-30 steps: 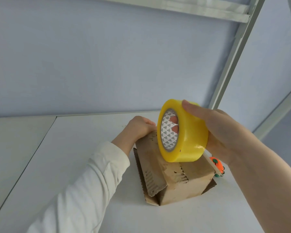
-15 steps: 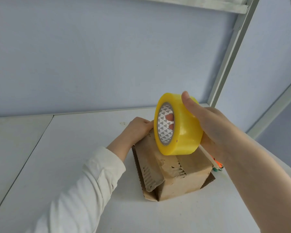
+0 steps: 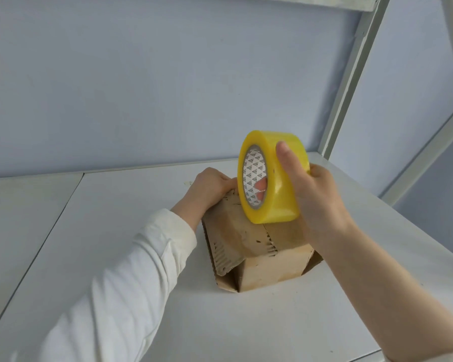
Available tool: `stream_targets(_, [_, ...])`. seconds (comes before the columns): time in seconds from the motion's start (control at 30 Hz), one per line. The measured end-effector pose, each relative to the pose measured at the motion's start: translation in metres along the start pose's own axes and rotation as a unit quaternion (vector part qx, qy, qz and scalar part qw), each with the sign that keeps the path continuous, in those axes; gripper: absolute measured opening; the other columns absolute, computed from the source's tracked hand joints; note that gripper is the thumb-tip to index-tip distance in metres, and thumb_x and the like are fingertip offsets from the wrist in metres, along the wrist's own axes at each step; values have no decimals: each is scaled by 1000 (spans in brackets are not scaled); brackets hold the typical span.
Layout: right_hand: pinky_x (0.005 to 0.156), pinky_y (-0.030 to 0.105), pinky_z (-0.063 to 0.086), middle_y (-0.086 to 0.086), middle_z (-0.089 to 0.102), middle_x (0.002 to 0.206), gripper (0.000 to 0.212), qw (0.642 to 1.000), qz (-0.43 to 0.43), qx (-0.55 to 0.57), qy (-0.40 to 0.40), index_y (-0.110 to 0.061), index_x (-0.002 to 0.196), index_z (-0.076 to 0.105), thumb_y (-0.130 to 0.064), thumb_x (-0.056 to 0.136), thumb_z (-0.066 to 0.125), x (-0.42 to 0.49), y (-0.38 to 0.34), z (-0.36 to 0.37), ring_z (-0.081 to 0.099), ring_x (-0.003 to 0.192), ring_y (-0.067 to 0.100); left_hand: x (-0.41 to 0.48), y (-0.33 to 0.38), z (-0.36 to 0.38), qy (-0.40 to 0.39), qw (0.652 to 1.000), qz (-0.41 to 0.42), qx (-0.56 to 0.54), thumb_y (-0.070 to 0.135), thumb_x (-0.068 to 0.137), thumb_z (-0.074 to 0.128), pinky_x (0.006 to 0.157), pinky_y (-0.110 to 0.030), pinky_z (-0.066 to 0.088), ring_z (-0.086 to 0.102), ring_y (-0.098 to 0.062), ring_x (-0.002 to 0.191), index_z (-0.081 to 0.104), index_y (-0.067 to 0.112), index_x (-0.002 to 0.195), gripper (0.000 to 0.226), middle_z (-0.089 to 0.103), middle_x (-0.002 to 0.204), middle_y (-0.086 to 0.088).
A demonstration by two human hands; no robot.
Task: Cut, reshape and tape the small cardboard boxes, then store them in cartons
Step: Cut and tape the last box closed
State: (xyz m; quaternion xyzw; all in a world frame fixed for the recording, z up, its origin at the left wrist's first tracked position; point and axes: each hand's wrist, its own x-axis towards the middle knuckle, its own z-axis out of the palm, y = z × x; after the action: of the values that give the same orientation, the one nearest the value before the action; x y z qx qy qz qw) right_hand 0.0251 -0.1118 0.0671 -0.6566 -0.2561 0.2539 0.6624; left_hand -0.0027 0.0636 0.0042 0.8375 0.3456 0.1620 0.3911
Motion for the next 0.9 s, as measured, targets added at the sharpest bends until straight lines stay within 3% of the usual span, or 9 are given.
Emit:
stream_targets(0.13, [77,44,57,3,69,60,49,998,21,-56,34,-14,52,62,-56,76,61,-22,-24,-8,69,64,19,-2,1,1,24,999,13,30,33,88,57,47,-25,17,18,-15,50,22,16,49,55,20,52,-1])
stream_targets(0.33, [80,46,55,3,73,68,42,991,82,-104,-29,-14,73,64,-54,80,55,-60,-32,-28,71,67,23,-2,-3,3,39,997,45,46,36,90,56,46,-23,17,20,-13,47,21,15,48,58,20,49,-1])
stream_targets(0.43, [87,53,51,11,73,84,62,986,103,-126,-22,-12,88,67,-66,61,56,-75,-22,-39,69,81,33,1,-2,4,43,998,13,51,45,88,56,55,-28,31,41,-18,52,40,11,48,55,40,51,-4])
stream_targets(0.53, [88,55,50,14,72,81,79,982,108,-153,-28,-9,81,69,-75,42,50,-89,-11,-42,67,83,39,2,-3,5,37,998,-5,59,50,87,55,67,-29,39,56,-24,72,56,11,57,49,56,63,-6])
stream_targets(0.63, [64,29,59,5,72,67,60,985,115,-121,-42,-8,79,67,-65,69,51,-98,0,-45,70,66,24,-4,0,7,41,998,-10,52,49,88,54,64,-28,35,52,-30,69,59,3,61,54,47,56,-3])
stream_targets(0.67, [51,21,54,3,71,62,50,986,127,-103,-44,-9,80,66,-56,78,50,-101,2,-44,68,56,17,-6,1,6,45,998,-4,51,48,89,54,61,-27,32,51,-37,71,61,-7,71,58,45,56,-8])
stream_targets(0.73, [46,19,50,0,70,58,45,983,147,-100,-52,-10,86,65,-51,84,47,-105,8,-43,64,47,12,-7,1,7,47,997,8,68,45,90,53,58,-28,30,53,-43,88,55,-17,84,63,51,71,-27])
stream_targets(0.83, [40,14,46,-3,69,54,40,981,166,-93,-43,-13,87,63,-50,86,47,-106,15,-42,61,41,8,-4,7,5,22,990,6,142,46,94,46,73,-34,41,57,-38,99,64,1,78,51,58,80,-23])
stream_targets(0.9, [36,12,43,-3,68,54,38,982,164,-86,-39,-15,87,62,-49,87,46,-105,16,-41,60,40,7,0,28,-2,8,985,39,168,42,97,39,83,-33,41,56,-33,106,65,7,94,44,62,94,-18])
